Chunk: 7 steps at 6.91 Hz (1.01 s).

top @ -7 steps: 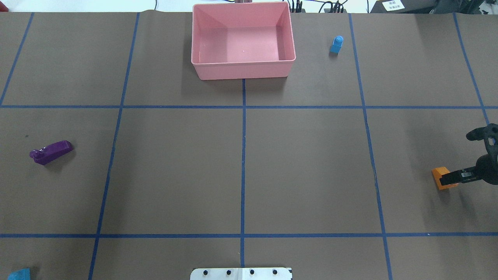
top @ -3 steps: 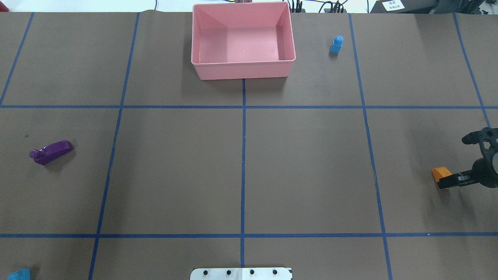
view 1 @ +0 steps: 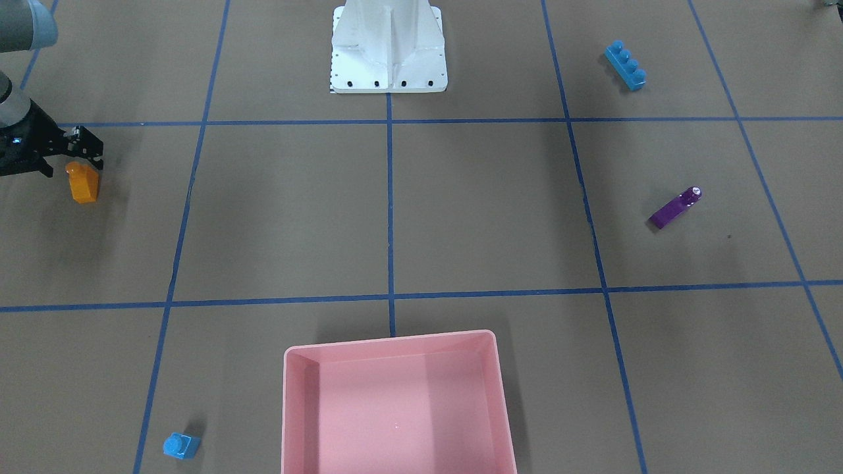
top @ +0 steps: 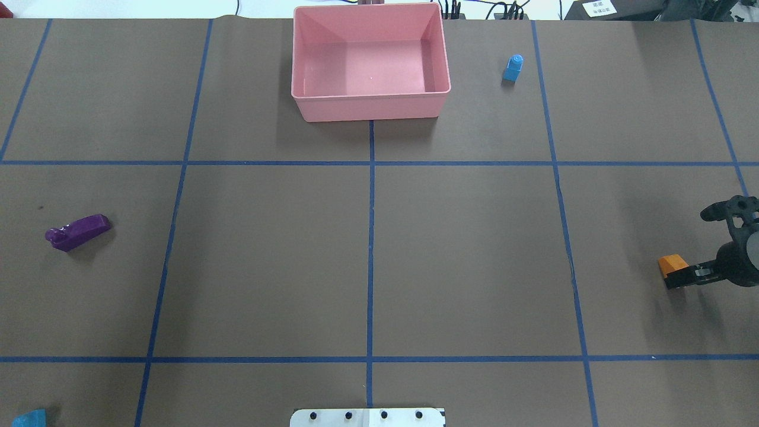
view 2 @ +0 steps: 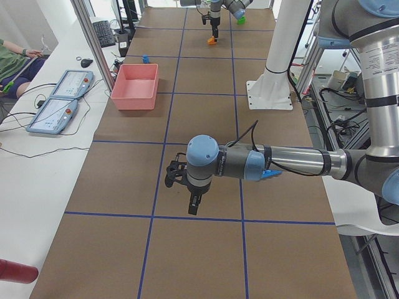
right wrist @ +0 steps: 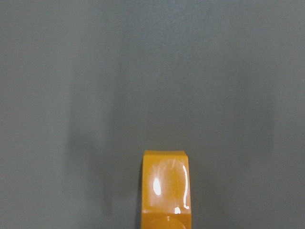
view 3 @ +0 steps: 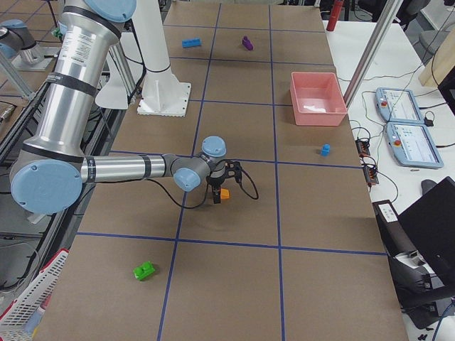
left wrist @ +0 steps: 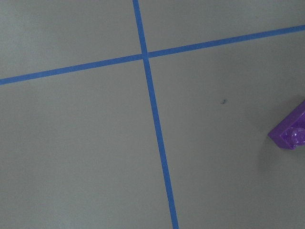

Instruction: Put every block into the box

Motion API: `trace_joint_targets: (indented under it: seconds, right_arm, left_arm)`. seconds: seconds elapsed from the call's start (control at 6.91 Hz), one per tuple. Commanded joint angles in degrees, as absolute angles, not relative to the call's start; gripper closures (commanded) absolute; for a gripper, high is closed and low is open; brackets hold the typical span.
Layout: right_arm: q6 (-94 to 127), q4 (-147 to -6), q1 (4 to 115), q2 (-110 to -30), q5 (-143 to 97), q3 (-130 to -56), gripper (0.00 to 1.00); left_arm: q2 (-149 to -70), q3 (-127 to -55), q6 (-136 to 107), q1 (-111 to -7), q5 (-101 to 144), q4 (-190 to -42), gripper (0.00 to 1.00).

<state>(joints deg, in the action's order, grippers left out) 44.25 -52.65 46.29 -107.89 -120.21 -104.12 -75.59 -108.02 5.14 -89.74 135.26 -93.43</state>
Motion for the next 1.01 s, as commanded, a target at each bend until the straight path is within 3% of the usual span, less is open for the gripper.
trace_joint_targets:
  seconds: [0.0,0.14,0.29,0.87]
  right_arm:
    - [44.3,-52.65,46.23,-107.14,-119.62,-103.27,0.16]
    - [44.3,-52.56,46.32,-107.14,-119.62,-103.18,0.51]
    - [44.3,-52.56,46.32,-107.23,-119.62,-103.36,0.97]
    - [44.03,-52.73,51.47,-107.06,-120.75,-107.73,1.0]
  left_arm:
    - [-75.59,-108.02,5.18,-89.74,135.26,-93.43,0.0]
    - [-75.59,-108.02,5.1,-89.74,135.26,-93.43,0.0]
    - [-75.59,-108.02,5.1,-89.74,135.26,-93.43,0.0]
    - [-75.59,-108.1,5.19,-89.74,135.26,-93.43,0.0]
